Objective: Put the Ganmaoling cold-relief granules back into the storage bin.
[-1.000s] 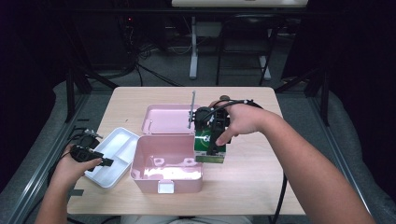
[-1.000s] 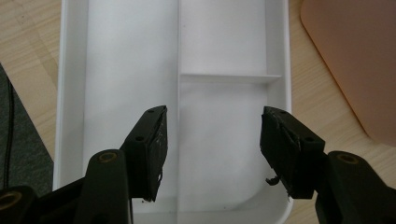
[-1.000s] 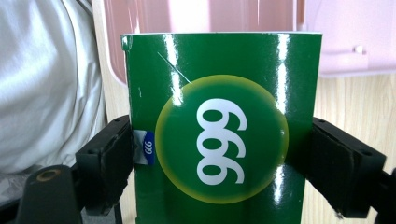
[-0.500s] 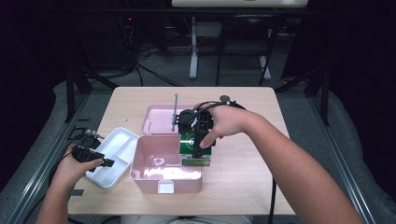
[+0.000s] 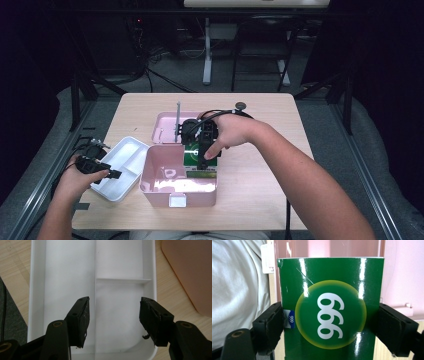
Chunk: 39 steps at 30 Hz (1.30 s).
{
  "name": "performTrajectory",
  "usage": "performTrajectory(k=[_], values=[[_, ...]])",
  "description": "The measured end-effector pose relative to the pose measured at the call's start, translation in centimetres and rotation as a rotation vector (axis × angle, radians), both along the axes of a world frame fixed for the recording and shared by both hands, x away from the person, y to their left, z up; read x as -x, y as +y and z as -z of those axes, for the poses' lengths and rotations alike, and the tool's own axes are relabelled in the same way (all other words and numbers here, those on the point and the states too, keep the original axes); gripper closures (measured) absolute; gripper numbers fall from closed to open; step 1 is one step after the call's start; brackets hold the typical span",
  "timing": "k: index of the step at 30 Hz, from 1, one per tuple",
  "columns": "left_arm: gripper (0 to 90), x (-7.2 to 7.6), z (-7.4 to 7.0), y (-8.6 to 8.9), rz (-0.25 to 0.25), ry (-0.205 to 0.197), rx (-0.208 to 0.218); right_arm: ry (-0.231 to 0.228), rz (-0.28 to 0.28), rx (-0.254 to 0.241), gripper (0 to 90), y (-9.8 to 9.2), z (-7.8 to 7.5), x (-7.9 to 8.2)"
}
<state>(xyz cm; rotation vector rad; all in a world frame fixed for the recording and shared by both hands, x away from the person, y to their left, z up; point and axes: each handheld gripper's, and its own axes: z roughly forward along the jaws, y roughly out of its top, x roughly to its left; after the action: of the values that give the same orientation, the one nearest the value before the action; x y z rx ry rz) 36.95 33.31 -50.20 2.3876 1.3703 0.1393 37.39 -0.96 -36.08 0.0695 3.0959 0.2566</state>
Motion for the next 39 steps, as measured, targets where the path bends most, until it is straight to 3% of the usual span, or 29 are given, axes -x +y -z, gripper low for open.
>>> performTrajectory(k=[13,17,22,26,39], values=[[41.8,0.0,0.0,0.1,-0.002,0.001,0.003,-0.006,-0.018,0.018,15.7,1.0,1.0,0.0],[41.9,0.0,0.0,0.0,-0.004,-0.001,0.004,0.003,-0.007,0.007,15.7,1.0,1.8,-0.2],[41.8,0.0,0.1,0.0,0.000,0.003,-0.002,-0.007,-0.010,0.033,15.7,0.9,2.8,-0.4],[41.9,0.0,0.1,-0.1,0.002,0.003,-0.004,0.014,0.003,0.010,15.7,0.7,3.6,-0.5],[41.8,-0.1,0.4,-0.4,0.006,0.009,-0.012,0.022,0.004,0.013,15.6,0.6,6.3,-1.0]])
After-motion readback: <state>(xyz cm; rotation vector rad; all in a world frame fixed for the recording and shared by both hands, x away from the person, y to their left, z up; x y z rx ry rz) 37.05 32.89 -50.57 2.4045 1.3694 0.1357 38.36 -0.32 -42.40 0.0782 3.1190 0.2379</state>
